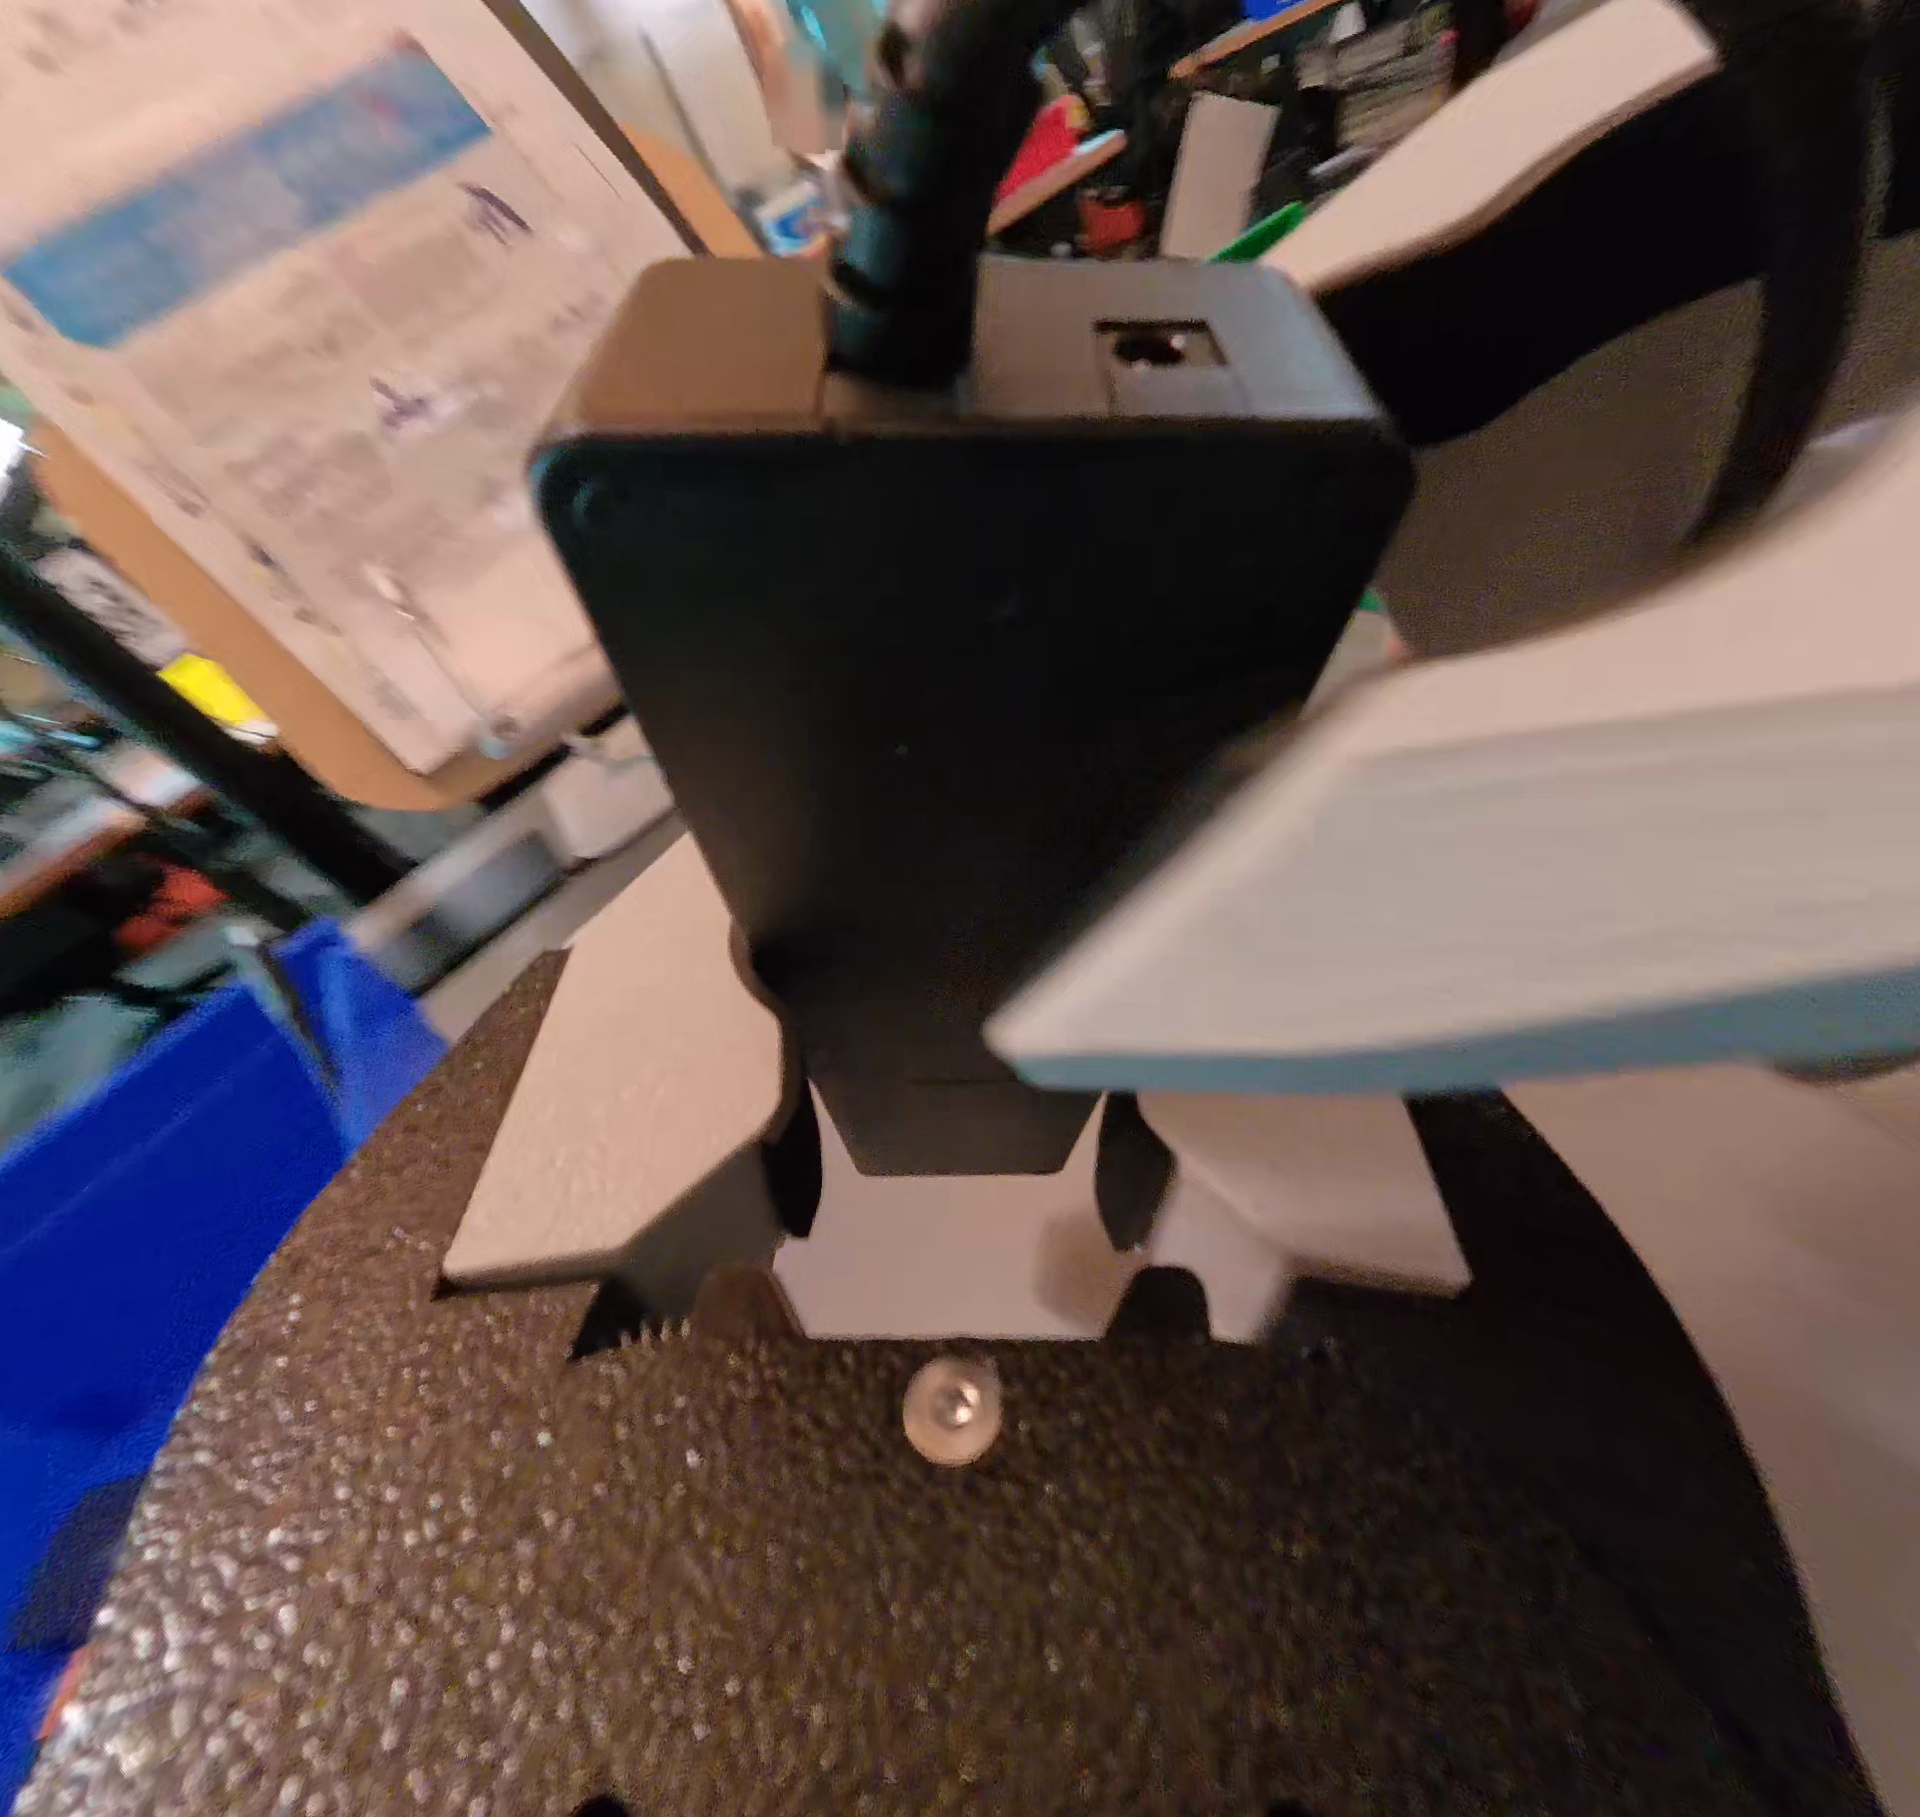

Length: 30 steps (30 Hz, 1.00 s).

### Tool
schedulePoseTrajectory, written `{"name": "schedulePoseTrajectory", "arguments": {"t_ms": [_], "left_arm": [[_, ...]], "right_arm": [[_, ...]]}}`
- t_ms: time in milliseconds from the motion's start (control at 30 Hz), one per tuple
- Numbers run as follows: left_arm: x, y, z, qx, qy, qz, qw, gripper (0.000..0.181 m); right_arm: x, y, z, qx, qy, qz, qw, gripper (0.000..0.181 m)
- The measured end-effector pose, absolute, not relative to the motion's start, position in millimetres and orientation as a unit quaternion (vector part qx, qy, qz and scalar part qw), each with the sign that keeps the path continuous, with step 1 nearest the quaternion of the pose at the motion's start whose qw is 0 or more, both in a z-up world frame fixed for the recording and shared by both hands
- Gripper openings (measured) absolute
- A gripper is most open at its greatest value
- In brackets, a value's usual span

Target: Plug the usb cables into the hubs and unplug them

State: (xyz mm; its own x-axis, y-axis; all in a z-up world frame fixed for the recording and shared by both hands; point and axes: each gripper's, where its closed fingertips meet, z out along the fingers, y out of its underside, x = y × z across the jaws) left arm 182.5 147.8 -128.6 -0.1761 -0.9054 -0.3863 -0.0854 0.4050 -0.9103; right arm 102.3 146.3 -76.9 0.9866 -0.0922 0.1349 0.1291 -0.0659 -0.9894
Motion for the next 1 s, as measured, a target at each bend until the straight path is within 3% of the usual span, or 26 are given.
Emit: {"name": "schedulePoseTrajectory", "arguments": {"t_ms": [233, 333, 567, 700, 1000], "left_arm": [[168, 135, -134, -0.365, 0.686, -0.527, 0.344, 0.062], [156, 127, -126, -0.335, 0.689, -0.572, 0.293, 0.062], [133, 94, -133, -0.242, 0.728, -0.6, 0.226, 0.062], [122, 76, -142, -0.189, 0.754, -0.594, 0.21, 0.062], [113, 67, -147, -0.153, 0.769, -0.584, 0.208, 0.062]], "right_arm": [[94, 97, -60, -0.76, -0.201, -0.129, 0.605, 0.081], [106, 71, -59, -0.762, -0.225, -0.115, 0.597, 0.082], [142, 73, -46, -0.732, -0.117, -0.023, 0.67, 0.066], [121, 88, -76, -0.764, -0.17, -0.007, 0.622, 0.059], [100, 105, -104, -0.78, -0.213, 0.019, 0.588, 0.013]]}}
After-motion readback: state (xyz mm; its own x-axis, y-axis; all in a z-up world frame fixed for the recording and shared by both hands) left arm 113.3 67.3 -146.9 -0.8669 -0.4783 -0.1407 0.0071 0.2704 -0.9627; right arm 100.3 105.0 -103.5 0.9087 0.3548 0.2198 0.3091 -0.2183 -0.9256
